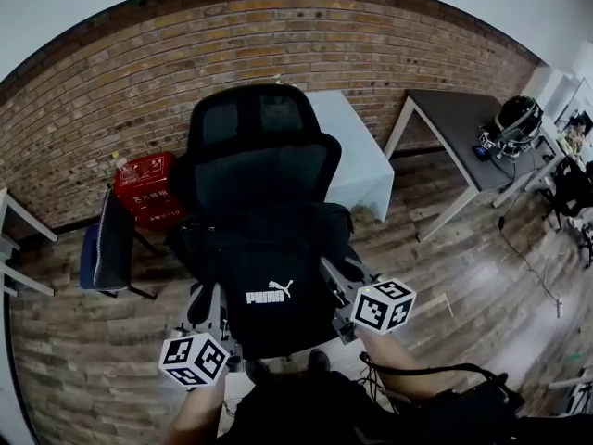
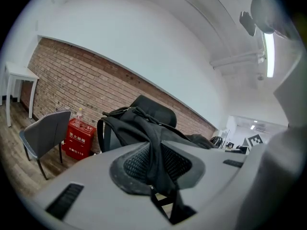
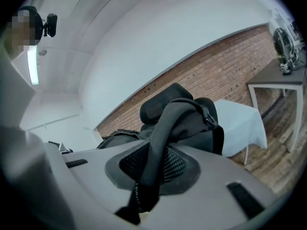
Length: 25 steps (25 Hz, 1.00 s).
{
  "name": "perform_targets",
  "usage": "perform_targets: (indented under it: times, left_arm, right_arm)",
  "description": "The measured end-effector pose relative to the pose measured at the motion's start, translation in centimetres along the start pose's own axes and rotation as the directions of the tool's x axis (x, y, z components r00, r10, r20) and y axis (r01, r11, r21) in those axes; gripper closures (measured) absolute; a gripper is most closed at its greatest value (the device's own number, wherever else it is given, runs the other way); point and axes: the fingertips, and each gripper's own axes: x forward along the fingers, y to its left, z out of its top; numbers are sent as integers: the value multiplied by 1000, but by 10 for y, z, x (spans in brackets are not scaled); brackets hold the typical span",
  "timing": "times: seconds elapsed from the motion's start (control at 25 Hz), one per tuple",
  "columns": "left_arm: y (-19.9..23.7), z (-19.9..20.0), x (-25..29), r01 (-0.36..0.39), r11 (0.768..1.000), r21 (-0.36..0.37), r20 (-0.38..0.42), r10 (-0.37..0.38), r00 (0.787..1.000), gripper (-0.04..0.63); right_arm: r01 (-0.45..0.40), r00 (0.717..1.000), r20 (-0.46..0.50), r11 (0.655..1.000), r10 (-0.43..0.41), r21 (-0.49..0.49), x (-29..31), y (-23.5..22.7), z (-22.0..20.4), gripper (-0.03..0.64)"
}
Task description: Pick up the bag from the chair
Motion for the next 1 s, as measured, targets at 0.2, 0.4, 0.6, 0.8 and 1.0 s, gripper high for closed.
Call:
perform_targets:
  times: [0.2,0.4,0.6,0.8,1.0]
  left_arm:
    - [-14,16,-3,27,999,18,34,-28,999,515]
    - [-23,27,-5,45,998,39,62,-48,997,517]
    - [-30,32,-4,58,997,54,77,-62,995,518]
    - [-35,34,-5,65,996,64,83,-71,994,518]
    - [-39,38,-6,67,995,72,77,-73,994,518]
  right_arm:
    - [-14,999,36,999,15,-34,-9,9,22,549]
    - [-18,999,47,998,21,-61,-12,12,31,549]
    - [-17,998,62,998,21,-65,-15,10,35,549]
    - [-18,997,71,997,24,-81,-19,10,40,551]
    - [-20,997,77,996,26,-84,-20,11,43,551]
